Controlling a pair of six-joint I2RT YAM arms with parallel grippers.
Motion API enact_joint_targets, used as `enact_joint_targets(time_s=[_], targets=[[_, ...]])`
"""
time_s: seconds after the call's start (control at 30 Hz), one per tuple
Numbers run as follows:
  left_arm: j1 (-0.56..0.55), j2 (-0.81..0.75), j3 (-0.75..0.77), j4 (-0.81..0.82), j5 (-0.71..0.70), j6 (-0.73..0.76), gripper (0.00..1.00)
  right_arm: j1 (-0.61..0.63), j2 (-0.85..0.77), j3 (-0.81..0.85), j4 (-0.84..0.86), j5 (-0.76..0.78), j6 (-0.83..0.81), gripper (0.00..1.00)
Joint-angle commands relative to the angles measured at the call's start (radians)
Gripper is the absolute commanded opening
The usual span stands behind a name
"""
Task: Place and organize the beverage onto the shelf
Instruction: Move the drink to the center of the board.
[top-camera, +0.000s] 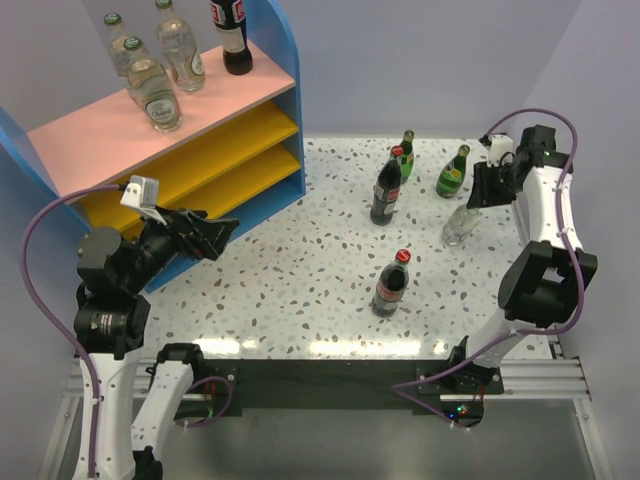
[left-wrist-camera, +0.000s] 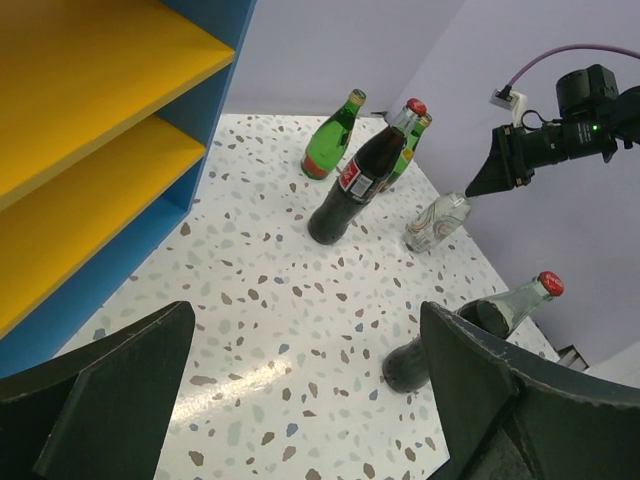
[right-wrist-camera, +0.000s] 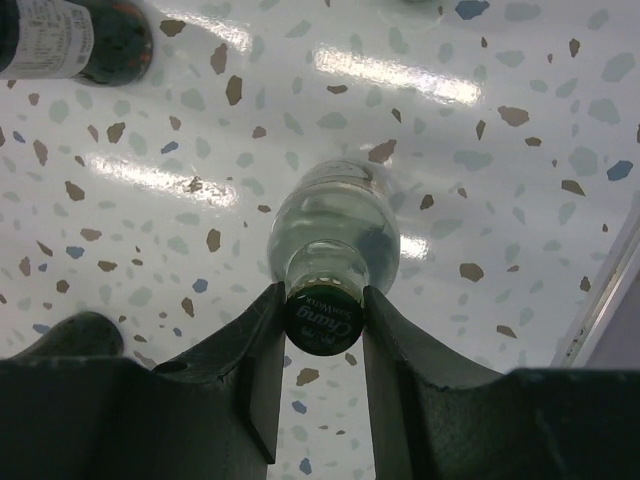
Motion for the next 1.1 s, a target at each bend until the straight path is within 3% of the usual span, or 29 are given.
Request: enact_joint_targets(time_s=[0.0,0.63,1.07], targets=[[0.004,0.011,-0.017,0.060,0.046,0.013,1.00,0.033,-0.115,0.000,0.051,-0.090,-0.028,0.09],[0.002,0.026,-0.057,0.108,0.111,0.017,1.00,0.263,-0.187,-0.091,0.117,-0.049,-0.044,0.08],[-0.021,0.051,-0.095,0.134,0.123,0.017,1.00,0.323,-0.217,-0.204,0.149,-0.007,-0.111,0.16]])
